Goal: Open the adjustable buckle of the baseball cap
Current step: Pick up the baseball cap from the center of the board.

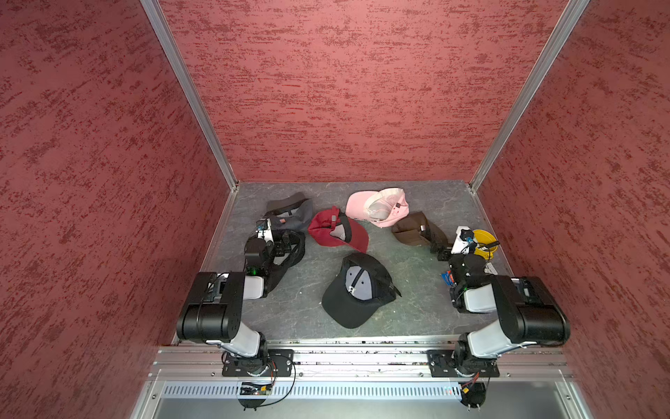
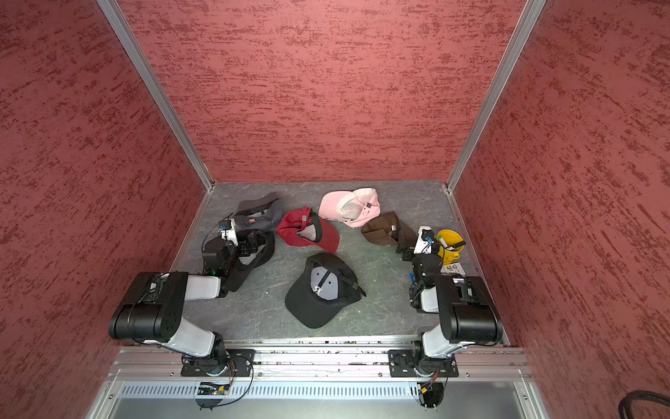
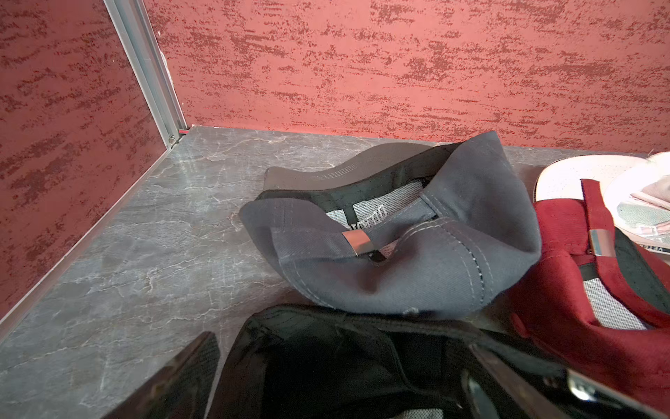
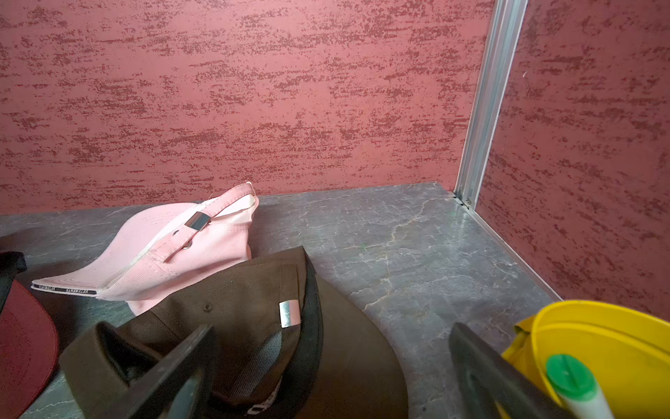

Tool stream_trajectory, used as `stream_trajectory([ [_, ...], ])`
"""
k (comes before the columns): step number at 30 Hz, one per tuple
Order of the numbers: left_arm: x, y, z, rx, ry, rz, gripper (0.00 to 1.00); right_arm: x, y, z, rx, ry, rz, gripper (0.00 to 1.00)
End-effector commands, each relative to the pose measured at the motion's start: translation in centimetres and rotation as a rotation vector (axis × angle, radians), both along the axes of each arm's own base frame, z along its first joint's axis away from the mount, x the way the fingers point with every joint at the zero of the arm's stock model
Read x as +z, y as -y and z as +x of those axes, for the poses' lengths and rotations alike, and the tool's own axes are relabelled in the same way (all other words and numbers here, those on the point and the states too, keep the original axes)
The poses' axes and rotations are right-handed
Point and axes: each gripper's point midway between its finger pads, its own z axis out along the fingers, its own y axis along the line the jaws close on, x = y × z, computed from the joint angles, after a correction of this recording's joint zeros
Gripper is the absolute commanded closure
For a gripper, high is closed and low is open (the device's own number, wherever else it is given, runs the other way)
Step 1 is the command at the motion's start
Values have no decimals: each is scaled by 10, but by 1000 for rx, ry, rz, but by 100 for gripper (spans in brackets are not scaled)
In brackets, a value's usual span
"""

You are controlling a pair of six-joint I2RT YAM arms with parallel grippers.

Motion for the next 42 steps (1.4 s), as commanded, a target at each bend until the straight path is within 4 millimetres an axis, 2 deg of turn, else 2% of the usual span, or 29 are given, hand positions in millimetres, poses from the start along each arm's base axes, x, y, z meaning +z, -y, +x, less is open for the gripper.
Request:
stream_trajectory([
  [1, 4, -1, 2, -3, 10, -8, 0, 6, 0, 1, 1, 19, 1, 1],
  [38, 4, -1, 2, -7, 9, -13, 0, 6, 0, 1, 4, 20, 4, 1],
  [42, 14, -17, -3, 108, 32, -8, 0, 13, 18, 0, -104, 26, 45, 1],
])
